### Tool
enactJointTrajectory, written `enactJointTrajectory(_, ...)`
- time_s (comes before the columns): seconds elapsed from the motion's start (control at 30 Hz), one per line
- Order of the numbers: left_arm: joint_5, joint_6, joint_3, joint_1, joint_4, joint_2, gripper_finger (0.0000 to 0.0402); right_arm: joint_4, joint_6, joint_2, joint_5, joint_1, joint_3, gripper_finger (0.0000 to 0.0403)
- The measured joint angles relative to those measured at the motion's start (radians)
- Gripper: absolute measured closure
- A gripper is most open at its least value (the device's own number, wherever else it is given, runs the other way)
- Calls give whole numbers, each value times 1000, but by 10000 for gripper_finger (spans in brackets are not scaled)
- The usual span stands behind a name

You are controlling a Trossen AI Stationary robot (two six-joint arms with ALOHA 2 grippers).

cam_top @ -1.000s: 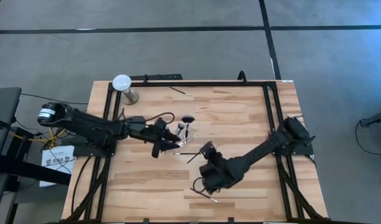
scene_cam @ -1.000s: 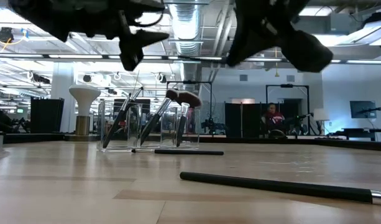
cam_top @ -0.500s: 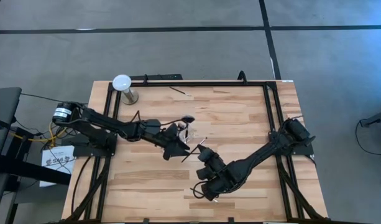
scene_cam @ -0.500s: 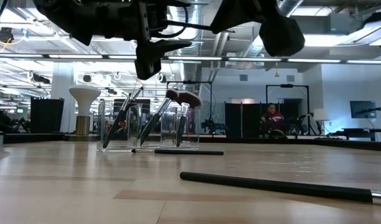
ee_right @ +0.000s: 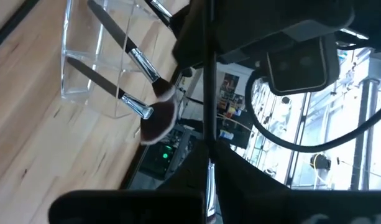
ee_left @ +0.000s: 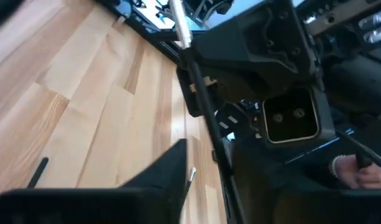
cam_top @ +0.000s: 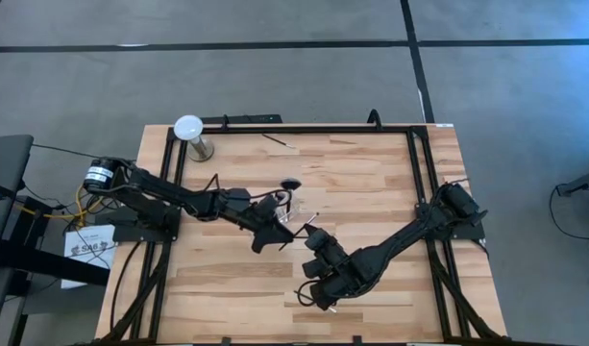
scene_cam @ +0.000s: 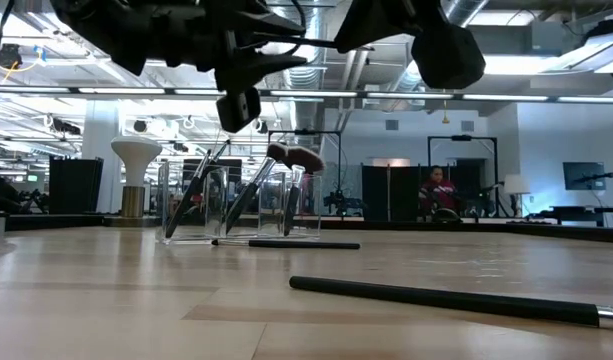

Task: Put items in baskets/containers
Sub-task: Put the eyeshadow brush into the left section of the transparent organizer

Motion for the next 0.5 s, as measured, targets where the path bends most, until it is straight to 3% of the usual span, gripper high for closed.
enactJointTrajectory(0.17,-8,71,-2,0,-17,2,385,18,0,-2,3,1,0,399)
enactJointTrajectory(0.5,-38,158,-1,-14,-4,0,390,43,67,-3,7,1,0,398)
